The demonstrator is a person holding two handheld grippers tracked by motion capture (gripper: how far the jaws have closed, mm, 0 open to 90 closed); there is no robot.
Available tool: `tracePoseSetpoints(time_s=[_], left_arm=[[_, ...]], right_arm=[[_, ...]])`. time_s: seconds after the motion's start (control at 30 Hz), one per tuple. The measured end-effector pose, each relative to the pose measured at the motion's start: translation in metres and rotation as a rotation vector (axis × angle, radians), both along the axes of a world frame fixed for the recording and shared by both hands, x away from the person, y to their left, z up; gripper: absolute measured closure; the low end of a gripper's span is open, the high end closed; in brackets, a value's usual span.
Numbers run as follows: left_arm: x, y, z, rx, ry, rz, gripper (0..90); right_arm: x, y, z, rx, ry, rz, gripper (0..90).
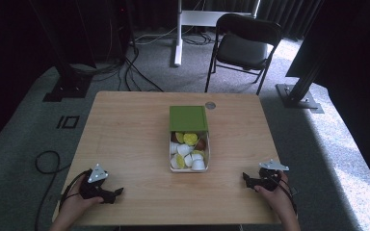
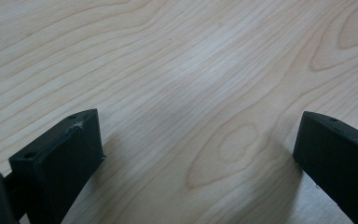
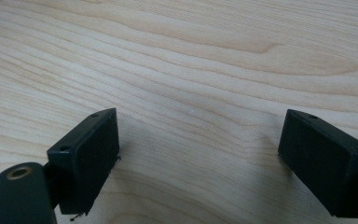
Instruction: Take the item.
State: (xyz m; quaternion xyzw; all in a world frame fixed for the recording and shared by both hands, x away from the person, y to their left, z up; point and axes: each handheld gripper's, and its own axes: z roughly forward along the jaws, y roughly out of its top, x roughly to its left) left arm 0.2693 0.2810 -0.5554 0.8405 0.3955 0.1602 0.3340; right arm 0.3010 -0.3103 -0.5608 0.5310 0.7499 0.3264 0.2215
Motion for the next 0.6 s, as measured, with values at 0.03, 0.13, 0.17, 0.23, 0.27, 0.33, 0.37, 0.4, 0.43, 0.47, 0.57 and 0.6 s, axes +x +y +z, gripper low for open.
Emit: tracePoseSetpoints(time_s=[0.03,0.13,0.17,0.23,0.27,0.33,0.37,0.4,0.43,0.47,0.57,0.6], left_arm=[[0.000,-0.001,0.000,-0.005,0.000,-0.003,2.3],[0.001,-0.005,0.000,-0.009,0.005,-0.011,2.3],[0.001,-0.006,0.000,-0.007,0.006,-0.011,2.3],[0.002,-0.009,0.002,-0.005,0.001,-0.007,2.3],[0.003,-0.009,0.003,-0.008,0.000,-0.008,2.3],[0.004,-0.010,0.006,-0.023,-0.004,-0.008,2.3],[0.005,-0.011,0.007,-0.027,-0.007,-0.005,2.3],[0.005,-0.012,0.009,-0.035,-0.011,-0.005,2.3],[0.005,-0.012,0.010,-0.041,-0.013,-0.005,2.3],[0.006,-0.012,0.012,-0.045,-0.016,-0.005,2.3],[0.008,-0.014,0.018,-0.058,-0.033,0.002,2.3],[0.009,-0.014,0.020,-0.054,-0.039,-0.001,2.3]], right_arm=[[0.000,0.000,0.000,0.000,0.000,0.000,12.1],[0.000,0.000,0.000,0.000,0.000,0.000,12.1],[0.000,0.000,0.000,0.000,0.000,0.000,12.1],[0.000,0.000,0.000,0.000,0.000,0.000,12.1],[0.000,0.000,0.000,0.000,0.000,0.000,12.1],[0.000,0.000,0.000,0.000,0.000,0.000,12.1],[0.000,0.000,0.000,0.000,0.000,0.000,12.1],[0.000,0.000,0.000,0.000,0.000,0.000,12.1],[0.000,0.000,0.000,0.000,0.000,0.000,12.1],[0.000,0.000,0.000,0.000,0.000,0.000,12.1],[0.000,0.000,0.000,0.000,0.000,0.000,12.1],[0.000,0.000,0.000,0.000,0.000,0.000,12.1]])
